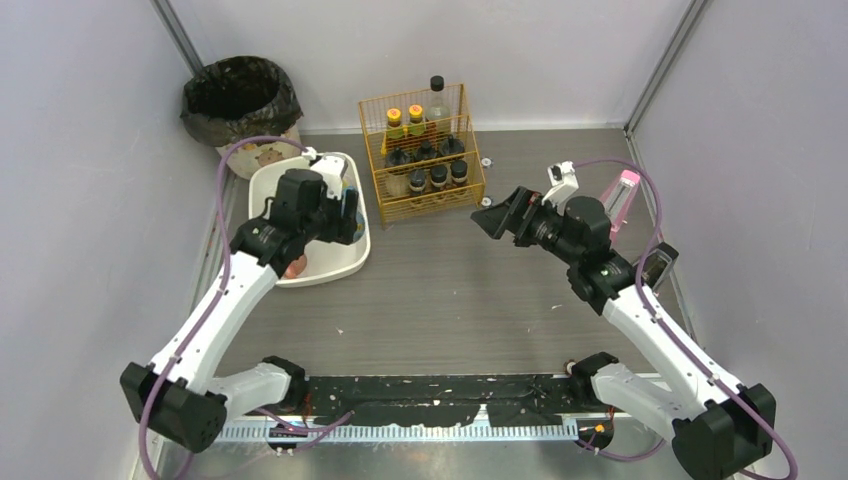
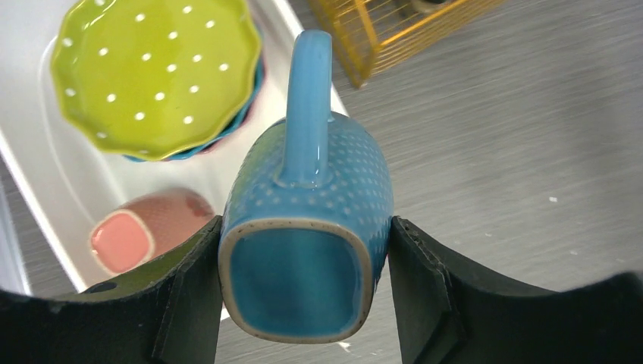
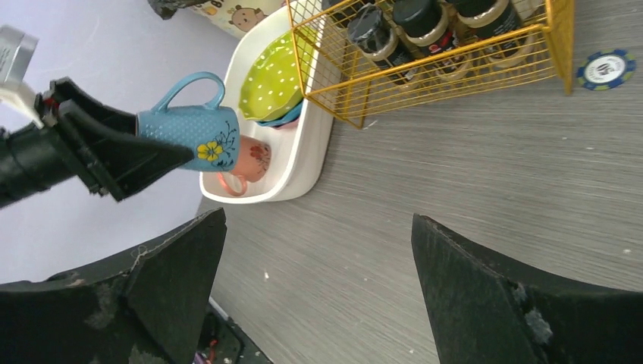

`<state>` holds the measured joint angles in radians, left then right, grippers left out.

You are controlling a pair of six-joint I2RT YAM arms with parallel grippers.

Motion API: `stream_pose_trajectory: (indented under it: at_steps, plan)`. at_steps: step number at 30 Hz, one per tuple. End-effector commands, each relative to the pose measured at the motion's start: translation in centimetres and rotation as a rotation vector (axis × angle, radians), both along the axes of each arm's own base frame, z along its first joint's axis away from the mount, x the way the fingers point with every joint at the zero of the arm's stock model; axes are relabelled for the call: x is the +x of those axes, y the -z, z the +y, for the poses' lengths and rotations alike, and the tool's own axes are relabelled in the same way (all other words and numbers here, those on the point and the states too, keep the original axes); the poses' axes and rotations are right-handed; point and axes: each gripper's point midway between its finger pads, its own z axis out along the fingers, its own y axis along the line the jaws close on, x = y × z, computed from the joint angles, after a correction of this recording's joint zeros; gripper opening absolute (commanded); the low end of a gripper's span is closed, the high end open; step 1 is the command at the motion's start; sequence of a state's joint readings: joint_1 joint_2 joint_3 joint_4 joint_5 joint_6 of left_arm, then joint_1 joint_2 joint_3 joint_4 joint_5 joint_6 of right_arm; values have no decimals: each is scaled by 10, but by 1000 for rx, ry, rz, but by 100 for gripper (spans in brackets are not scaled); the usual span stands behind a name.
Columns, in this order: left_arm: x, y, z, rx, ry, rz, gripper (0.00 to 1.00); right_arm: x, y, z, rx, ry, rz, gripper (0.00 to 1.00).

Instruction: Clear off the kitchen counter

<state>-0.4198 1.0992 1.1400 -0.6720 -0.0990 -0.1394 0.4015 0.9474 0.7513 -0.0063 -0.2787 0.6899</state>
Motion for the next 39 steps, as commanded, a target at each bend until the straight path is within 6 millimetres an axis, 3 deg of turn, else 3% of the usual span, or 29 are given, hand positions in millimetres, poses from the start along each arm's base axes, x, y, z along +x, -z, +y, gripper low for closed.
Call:
stream_pose_trajectory:
  at_steps: [1,9,19,24,26,31,33,35,39]
  plan:
    - [31,-3,22,93,-13,-60,0,0,-17,-18,-89,50,-91,97]
    - [51,65,28,258,104,80,0,-6,-17,-32,-135,85,-132,96]
    - [45,124,25,241,217,180,0,-5,-18,-34,-145,81,-139,96]
    - [42,146,25,256,237,256,12,-5,-17,-33,-144,74,-138,96]
    - [41,150,28,269,230,268,19,-6,-18,-34,-145,73,-142,96]
    - [36,148,27,258,226,284,52,-9,-18,-37,-155,78,-152,96]
    - [35,140,27,253,217,269,69,-11,-20,-40,-167,85,-156,96]
    - [34,130,27,248,206,249,80,-11,-21,-44,-184,99,-164,96]
    - [29,101,23,204,189,196,90,-11,-26,-59,-257,149,-199,96]
